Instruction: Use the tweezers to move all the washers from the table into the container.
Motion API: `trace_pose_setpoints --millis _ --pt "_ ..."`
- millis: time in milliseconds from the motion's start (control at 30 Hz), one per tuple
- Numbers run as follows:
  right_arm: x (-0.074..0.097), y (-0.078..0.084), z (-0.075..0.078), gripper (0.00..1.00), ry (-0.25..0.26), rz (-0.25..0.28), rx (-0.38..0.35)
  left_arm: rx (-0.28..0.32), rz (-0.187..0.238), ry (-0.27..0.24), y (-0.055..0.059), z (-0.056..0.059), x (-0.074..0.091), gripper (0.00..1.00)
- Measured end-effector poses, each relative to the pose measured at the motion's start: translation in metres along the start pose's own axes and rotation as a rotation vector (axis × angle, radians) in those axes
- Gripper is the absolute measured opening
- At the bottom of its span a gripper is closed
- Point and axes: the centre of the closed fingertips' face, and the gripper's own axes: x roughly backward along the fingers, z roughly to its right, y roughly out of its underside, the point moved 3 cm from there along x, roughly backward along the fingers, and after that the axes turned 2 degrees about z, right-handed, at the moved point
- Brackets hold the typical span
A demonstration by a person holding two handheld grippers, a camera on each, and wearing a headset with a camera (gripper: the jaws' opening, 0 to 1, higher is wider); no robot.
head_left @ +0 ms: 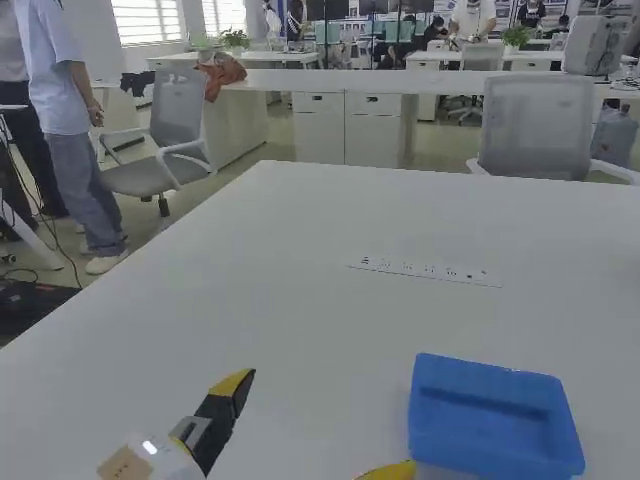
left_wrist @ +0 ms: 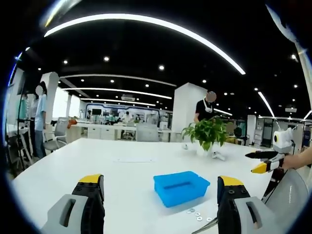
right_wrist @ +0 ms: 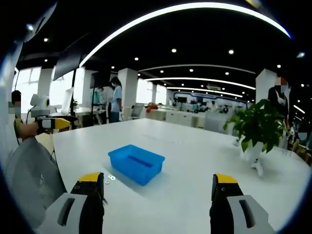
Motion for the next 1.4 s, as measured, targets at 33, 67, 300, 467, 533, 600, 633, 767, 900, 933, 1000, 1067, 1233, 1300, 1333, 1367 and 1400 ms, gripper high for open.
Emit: trace_pose_setpoints --millis 33,67,300,467,533,600,633,767,900,933,1000,1067,1233,1300,1333,1367,1400 --pt "0.000 0.000 0.000 0.89 0.000 0.001 0.001 -0.001 -0.001 0.001 0.000 0.000 0.000 0.99" --pt "0.000 0.000 0.000 0.89 0.000 0.001 0.001 -0.003 -0.007 0.002 0.001 0.000 0.000 0.99" --pt "-0.001 0.000 0.000 0.89 0.000 -0.006 0.004 -0.002 -0.005 -0.001 0.001 0.000 0.000 0.99" --pt "0.000 0.000 0.002 0.88 0.010 -0.002 0.002 -0.004 -0.013 0.006 0.002 0.001 -0.001 0.99" --pt "0.000 0.000 0.002 0.88 0.012 -0.002 0.002 -0.004 -0.016 0.009 0.003 0.001 -0.001 0.99" --pt "0.000 0.000 0.003 0.88 0.014 -0.001 0.007 -0.002 -0.016 0.011 0.003 0.002 -0.001 0.99" --pt "0.000 -0.001 0.003 0.88 0.015 -0.001 0.009 -0.001 -0.018 0.011 0.003 0.001 -0.001 0.99" --pt "0.001 0.000 0.005 0.88 0.020 0.002 0.011 0.002 -0.022 0.016 0.004 0.002 -0.001 0.99" --pt "0.002 0.001 0.007 0.88 0.026 0.004 0.008 0.003 -0.022 0.022 0.004 0.003 -0.002 0.99" --pt "0.002 0.001 0.007 0.88 0.028 0.003 0.007 0.002 -0.024 0.024 0.004 0.004 -0.002 0.99" --pt "0.002 0.000 0.007 0.88 0.029 0.006 0.006 0.004 -0.030 0.027 0.005 0.004 -0.002 0.99" --pt "0.003 0.000 0.007 0.88 0.033 0.008 0.001 0.009 -0.036 0.034 0.007 0.005 -0.003 0.99" --pt "0.007 -0.004 0.017 0.88 0.073 0.043 -0.048 0.042 -0.040 0.059 0.008 0.007 -0.004 0.99" --pt "0.009 -0.005 0.020 0.88 0.088 0.050 -0.052 0.050 -0.053 0.069 0.010 0.009 -0.005 0.99" --pt "0.009 -0.005 0.021 0.88 0.095 0.052 -0.053 0.051 -0.063 0.077 0.012 0.010 -0.006 0.99" --pt "0.009 -0.005 0.021 0.88 0.098 0.054 -0.054 0.051 -0.074 0.087 0.013 0.011 -0.007 0.99" --pt "0.009 -0.005 0.022 0.88 0.102 0.053 -0.053 0.049 -0.081 0.100 0.014 0.014 -0.007 0.99"
